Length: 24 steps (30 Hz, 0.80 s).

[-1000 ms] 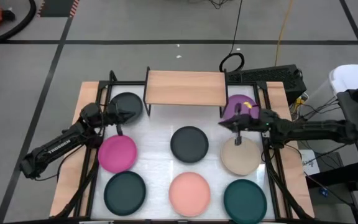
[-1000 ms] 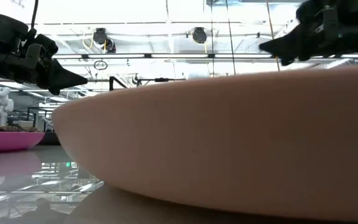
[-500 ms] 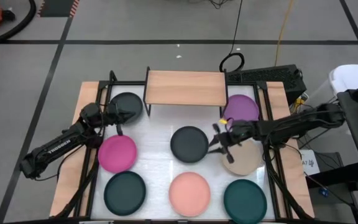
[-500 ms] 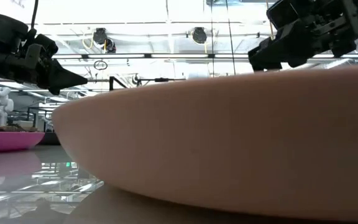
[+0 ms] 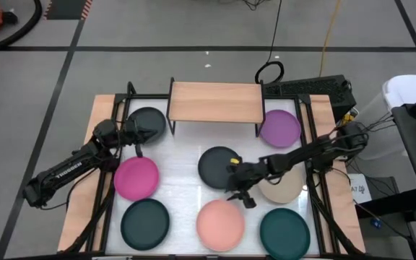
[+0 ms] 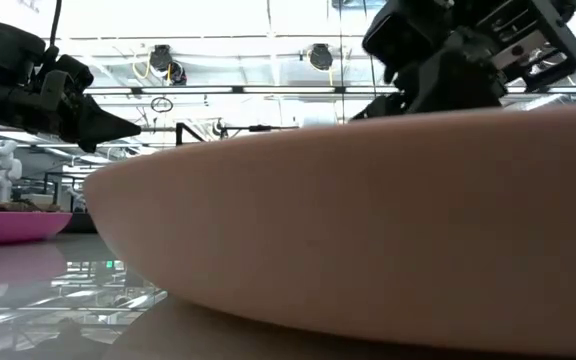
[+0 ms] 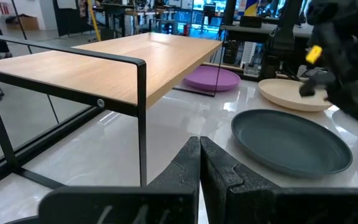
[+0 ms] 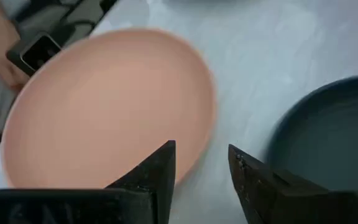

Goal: Place and stack plates onto a shelf
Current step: Put the orange plate on the shelf

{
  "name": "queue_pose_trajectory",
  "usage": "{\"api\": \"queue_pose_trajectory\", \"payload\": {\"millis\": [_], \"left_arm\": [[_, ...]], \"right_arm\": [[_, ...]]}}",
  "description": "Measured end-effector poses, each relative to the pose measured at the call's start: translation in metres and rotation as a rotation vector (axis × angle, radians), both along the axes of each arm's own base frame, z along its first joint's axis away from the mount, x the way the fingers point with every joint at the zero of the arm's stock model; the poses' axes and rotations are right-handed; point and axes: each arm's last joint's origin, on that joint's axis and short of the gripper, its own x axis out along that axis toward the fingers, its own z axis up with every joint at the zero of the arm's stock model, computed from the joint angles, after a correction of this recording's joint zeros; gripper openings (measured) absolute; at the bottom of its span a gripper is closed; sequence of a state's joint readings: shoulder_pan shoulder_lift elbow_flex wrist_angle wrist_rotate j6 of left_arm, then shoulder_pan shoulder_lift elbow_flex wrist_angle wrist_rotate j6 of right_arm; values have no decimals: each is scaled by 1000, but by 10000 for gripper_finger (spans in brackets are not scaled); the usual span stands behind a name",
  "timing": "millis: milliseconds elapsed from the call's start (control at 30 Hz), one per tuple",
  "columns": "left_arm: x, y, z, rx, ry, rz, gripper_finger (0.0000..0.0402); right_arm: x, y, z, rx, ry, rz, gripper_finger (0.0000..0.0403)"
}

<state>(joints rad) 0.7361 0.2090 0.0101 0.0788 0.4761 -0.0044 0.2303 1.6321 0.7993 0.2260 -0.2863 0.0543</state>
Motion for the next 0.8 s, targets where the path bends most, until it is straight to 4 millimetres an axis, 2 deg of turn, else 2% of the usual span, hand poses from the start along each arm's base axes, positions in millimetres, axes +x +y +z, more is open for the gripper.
{"api": "queue_pose_trajectory", "payload": {"millis": [167, 367, 600, 700, 800], "left_arm": [[0, 0, 0, 0, 0, 0, 4], [0, 0, 0, 0, 0, 0, 4], [0, 0, 0, 0, 0, 0, 4], [0, 0, 0, 0, 0, 0, 4], [0, 0, 0, 0, 0, 0, 4]], "right_arm": [[9, 12, -15, -6, 61, -31, 132], [11, 14, -34, 21, 174, -130, 132], [11, 15, -39, 48, 208, -155, 129], [11, 15, -38, 48, 209, -156, 105], [11, 15, -36, 55, 198, -157, 50]]}}
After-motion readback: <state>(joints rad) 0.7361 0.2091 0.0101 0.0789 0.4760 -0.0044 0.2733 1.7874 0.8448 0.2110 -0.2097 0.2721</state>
